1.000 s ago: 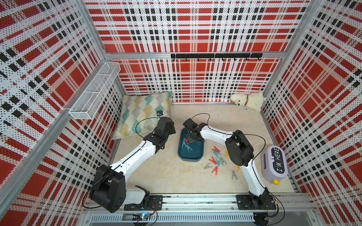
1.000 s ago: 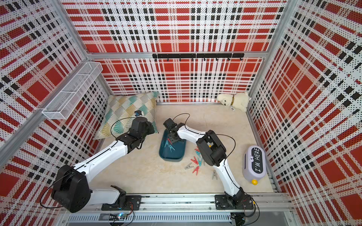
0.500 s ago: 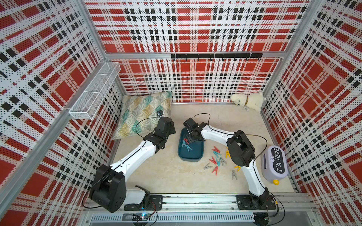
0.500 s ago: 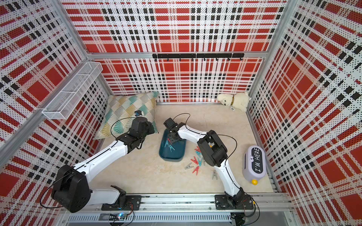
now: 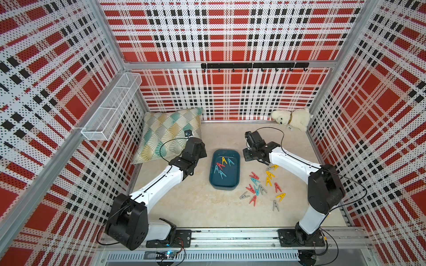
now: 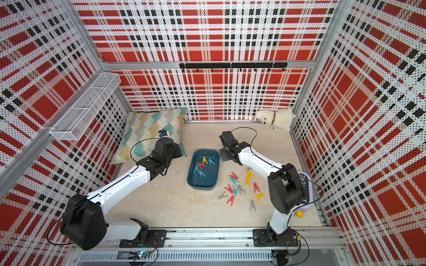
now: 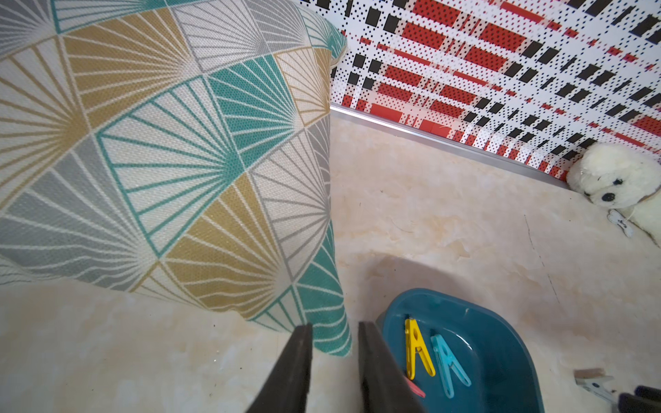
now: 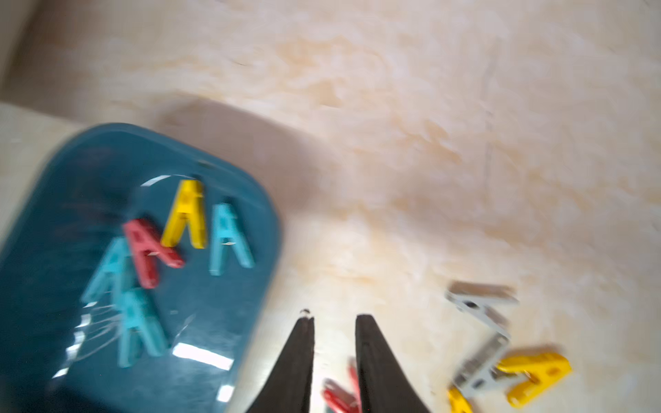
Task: Put the clothespins into the storage box
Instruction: Place the clothespin in the storage box, then pick up the clothespin from the center of the board.
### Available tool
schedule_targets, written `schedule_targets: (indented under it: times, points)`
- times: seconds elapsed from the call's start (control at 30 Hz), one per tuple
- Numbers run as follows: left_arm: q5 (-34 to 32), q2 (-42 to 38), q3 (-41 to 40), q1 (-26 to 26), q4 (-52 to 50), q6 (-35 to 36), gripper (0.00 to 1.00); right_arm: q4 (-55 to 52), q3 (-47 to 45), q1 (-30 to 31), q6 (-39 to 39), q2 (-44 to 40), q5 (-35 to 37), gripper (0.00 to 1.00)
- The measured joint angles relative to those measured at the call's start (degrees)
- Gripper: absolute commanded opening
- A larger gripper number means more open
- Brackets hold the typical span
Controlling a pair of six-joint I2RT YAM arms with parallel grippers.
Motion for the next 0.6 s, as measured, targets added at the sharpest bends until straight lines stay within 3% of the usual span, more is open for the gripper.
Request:
schedule_targets:
  times: [0.23, 0.6]
  points:
    - [0.11, 1.46, 0.02, -0.63, 0.04, 0.00, 0.29, 0.72, -10.21, -7.50, 1.03, -0.68, 0.68, 0.32]
    - [0.09, 1.77, 0.02, -1.40, 0.04, 0.00, 0.29, 3.48, -11.34, -10.03, 1.05, -0.61, 3.02, 0.35]
